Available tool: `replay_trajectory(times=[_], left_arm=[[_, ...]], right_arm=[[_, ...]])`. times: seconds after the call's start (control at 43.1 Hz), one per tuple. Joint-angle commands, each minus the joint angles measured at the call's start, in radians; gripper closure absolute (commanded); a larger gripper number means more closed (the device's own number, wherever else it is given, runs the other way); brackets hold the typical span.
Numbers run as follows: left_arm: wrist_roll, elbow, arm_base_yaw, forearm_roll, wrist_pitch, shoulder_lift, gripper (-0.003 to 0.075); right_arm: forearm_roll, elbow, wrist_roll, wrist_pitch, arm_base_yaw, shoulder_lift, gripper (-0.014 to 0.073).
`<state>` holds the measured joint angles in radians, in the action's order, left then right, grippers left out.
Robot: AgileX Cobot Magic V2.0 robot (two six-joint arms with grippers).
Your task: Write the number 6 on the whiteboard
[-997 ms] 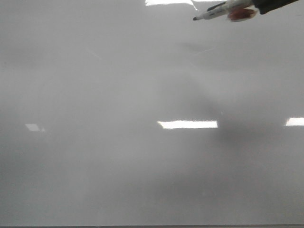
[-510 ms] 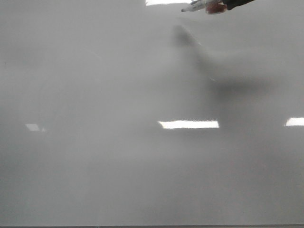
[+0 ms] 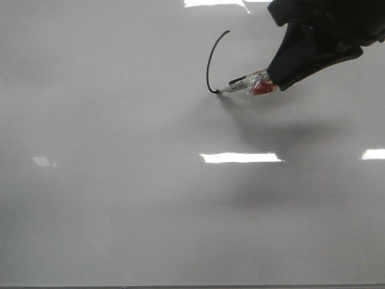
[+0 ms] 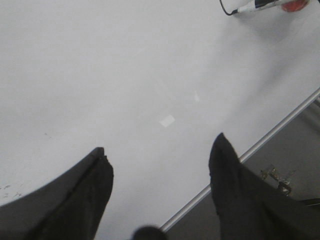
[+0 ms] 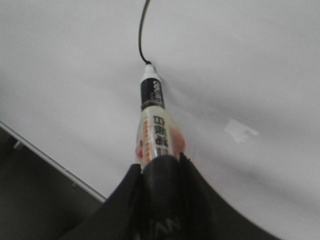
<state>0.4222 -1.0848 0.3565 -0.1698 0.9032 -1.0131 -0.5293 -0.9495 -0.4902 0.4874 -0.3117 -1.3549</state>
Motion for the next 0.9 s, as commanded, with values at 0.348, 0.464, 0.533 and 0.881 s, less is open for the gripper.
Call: replay_trajectory(times=[0.348, 0.464, 0.533, 0.881], left_arm=[[0.014, -0.024, -0.003, -0.003, -0.052, 0.009, 0.0302], [0.147, -0.024, 0.013, -0.095, -0.016, 0.007, 0.0302], [0.22, -0.024, 0.047, -0.149, -0.01, -0.003, 0.0302], [0.355, -0.078, 0.374, -0.161, -0.017, -0.134, 0.0174]], right_arm=[[-0.003, -0.079, -0.033, 0.019, -0.064, 0.072, 0.0652], [-0.003, -0.039, -0.183, 0.144, -0.117, 0.203, 0.0652], [-0.003, -0.035, -0.269, 0.215, -0.146, 0.259, 0.0652], [-0.003, -0.035, -0.371, 0.427, -0.227, 0.414, 0.0652]])
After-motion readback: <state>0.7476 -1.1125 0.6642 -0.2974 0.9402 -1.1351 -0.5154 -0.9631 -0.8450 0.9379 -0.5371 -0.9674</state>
